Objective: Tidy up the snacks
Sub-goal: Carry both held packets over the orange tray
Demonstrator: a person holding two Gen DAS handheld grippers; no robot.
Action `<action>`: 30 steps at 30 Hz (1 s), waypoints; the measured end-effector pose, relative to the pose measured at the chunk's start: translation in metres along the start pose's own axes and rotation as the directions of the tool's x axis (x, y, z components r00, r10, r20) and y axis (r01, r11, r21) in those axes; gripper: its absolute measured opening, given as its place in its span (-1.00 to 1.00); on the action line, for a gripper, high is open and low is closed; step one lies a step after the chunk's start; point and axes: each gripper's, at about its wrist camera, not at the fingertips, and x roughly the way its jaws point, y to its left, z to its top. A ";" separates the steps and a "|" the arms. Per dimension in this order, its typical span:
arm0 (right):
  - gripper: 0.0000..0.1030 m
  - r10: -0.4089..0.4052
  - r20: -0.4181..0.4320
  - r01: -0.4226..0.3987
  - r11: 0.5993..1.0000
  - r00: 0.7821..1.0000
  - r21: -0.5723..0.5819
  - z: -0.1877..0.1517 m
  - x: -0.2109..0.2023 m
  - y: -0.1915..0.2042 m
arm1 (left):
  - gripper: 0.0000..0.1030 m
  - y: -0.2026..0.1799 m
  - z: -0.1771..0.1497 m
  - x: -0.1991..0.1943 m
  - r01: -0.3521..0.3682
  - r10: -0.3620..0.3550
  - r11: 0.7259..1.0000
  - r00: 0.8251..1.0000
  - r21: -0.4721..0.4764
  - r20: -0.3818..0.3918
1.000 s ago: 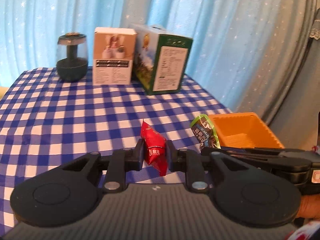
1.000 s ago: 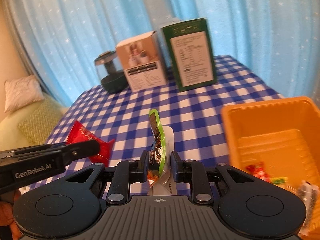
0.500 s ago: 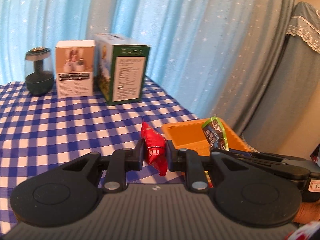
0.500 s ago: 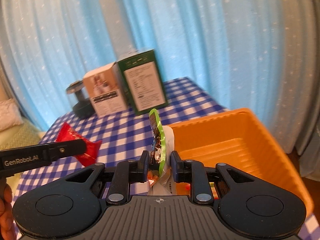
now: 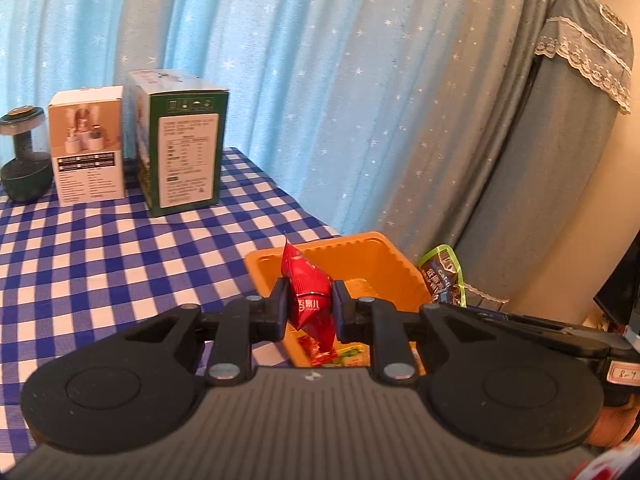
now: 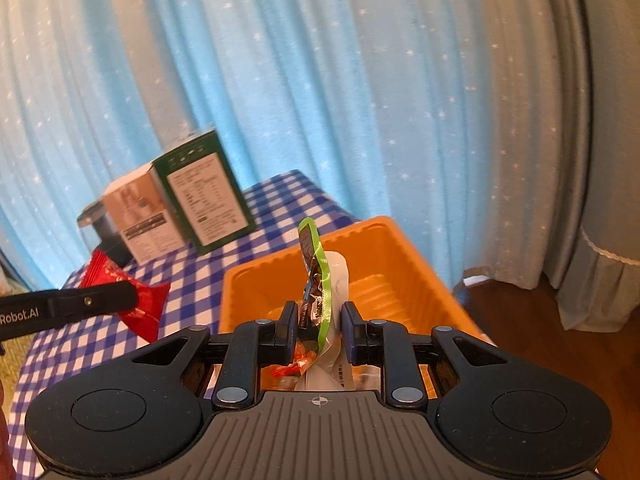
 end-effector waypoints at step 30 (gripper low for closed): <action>-0.55 -0.027 -0.004 0.027 0.999 1.000 0.042 0.002 0.004 -0.023 | -0.62 -0.036 -0.019 0.060 0.041 -0.035 0.998 0.994 0.053 -0.101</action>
